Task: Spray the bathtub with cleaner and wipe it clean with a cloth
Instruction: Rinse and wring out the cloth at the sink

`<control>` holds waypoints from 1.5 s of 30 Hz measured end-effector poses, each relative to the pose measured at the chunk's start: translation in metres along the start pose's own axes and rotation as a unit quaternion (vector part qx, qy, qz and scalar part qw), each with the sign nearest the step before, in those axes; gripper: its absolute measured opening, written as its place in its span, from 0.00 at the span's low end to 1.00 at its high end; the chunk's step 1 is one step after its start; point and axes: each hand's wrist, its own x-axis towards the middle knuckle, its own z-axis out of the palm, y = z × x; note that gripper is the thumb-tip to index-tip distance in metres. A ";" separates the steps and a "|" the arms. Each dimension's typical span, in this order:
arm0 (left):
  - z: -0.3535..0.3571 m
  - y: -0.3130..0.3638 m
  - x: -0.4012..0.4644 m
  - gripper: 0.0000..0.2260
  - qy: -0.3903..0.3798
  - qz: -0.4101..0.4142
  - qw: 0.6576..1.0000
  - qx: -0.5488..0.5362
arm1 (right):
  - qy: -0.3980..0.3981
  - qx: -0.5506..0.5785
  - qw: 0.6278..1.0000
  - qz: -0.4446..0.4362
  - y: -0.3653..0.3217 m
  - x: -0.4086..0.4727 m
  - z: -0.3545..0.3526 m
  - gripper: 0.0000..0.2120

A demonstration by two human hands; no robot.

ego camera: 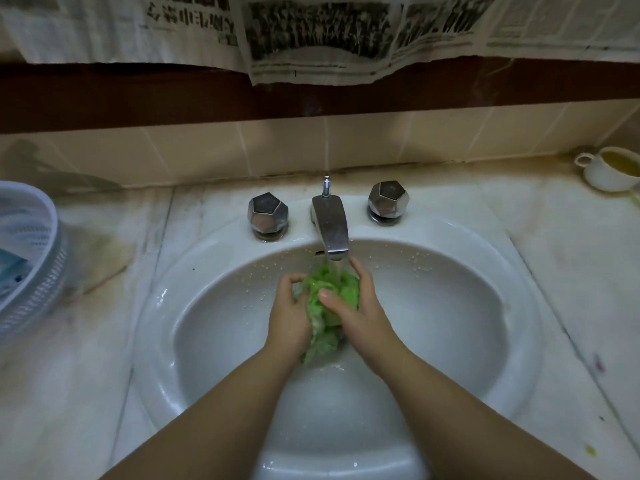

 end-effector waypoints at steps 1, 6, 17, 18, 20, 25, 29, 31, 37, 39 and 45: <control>0.001 0.002 0.001 0.09 0.003 -0.019 1.000 -0.022 | 0.002 -0.038 0.999 -0.017 -0.001 -0.001 0.001 0.37; 0.010 0.013 -0.006 0.17 -0.027 -0.102 0.993 -0.049 | 0.104 -0.126 0.986 0.009 -0.009 0.007 0.005 0.13; 0.033 0.002 -0.006 0.15 0.040 0.010 0.999 0.032 | 0.207 -0.095 0.973 0.045 -0.003 0.017 0.019 0.19; 0.034 0.002 -0.003 0.12 0.065 0.007 0.997 0.038 | 0.202 -0.089 0.975 0.041 -0.002 0.017 0.023 0.17; 0.034 0.002 0.003 0.09 0.095 0.007 0.994 0.045 | 0.187 -0.091 0.978 0.020 -0.001 0.016 0.029 0.11; 0.035 0.003 0.009 0.10 0.098 0.060 0.991 0.074 | 0.158 -0.088 0.983 -0.024 -0.002 0.017 0.019 0.12; 0.035 0.005 0.011 0.14 0.112 0.078 0.989 0.059 | 0.175 -0.109 0.978 0.009 -0.008 0.021 0.015 0.15; 0.034 0.009 0.013 0.17 0.125 0.074 0.987 0.066 | 0.182 -0.121 0.976 0.018 -0.008 0.024 0.013 0.16; 0.031 0.009 0.017 0.28 0.140 0.016 0.990 0.008 | 0.178 -0.105 0.977 0.054 0.003 0.038 0.008 0.26; 0.035 0.010 0.009 0.21 0.096 0.015 0.995 0.006 | 0.201 -0.074 0.974 0.070 0.005 0.042 0.003 0.30; 0.035 0.007 0.003 0.14 -0.029 0.096 0.995 0.005 | 0.160 0.051 0.980 0.104 -0.013 0.037 0.000 0.11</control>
